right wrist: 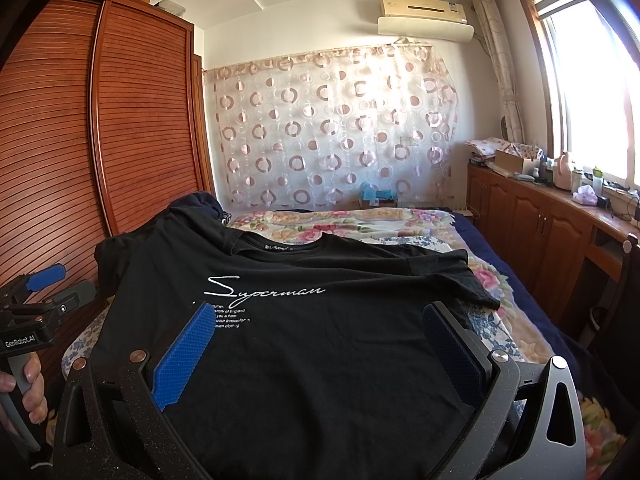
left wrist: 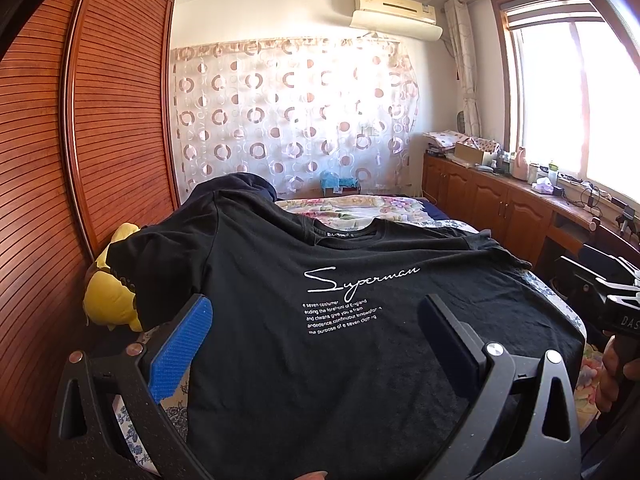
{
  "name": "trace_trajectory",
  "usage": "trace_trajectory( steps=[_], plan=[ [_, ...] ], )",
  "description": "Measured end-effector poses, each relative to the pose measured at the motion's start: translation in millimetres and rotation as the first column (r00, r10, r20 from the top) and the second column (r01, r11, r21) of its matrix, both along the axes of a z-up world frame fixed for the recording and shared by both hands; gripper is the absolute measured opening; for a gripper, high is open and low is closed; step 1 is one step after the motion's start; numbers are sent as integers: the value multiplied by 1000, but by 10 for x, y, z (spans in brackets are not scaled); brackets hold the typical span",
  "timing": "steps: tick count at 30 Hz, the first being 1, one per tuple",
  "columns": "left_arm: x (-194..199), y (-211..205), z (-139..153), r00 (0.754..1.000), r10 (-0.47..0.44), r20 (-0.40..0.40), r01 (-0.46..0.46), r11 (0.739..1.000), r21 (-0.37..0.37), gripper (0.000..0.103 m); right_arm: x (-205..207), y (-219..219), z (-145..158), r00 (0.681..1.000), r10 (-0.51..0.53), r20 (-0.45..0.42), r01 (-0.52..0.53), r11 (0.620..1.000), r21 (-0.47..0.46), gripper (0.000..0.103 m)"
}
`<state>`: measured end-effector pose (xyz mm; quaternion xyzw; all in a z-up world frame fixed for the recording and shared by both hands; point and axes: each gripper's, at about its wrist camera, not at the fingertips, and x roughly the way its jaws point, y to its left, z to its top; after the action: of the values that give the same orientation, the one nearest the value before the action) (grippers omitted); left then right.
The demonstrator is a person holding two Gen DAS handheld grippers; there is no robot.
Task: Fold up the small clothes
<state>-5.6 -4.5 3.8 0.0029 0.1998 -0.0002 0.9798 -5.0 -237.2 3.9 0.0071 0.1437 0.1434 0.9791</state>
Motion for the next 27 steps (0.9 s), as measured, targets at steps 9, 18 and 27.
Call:
trace_trajectory(
  steps=[9,18,27],
  plan=[
    [-31,-7,14,1000,1,17,-1,1000,7,103,-5,-1,4,1000,0,1,0,1000,-1,103],
    [-42,-27,18,1000,0,24,-1,1000,12,103,-10,20,5,1000,1,3,-1,1000,-2,103],
    [-49,-24,29,1000,-1,26,1,1000,12,103,-12,25,7,1000,1,3,-1,1000,-3,103]
  ],
)
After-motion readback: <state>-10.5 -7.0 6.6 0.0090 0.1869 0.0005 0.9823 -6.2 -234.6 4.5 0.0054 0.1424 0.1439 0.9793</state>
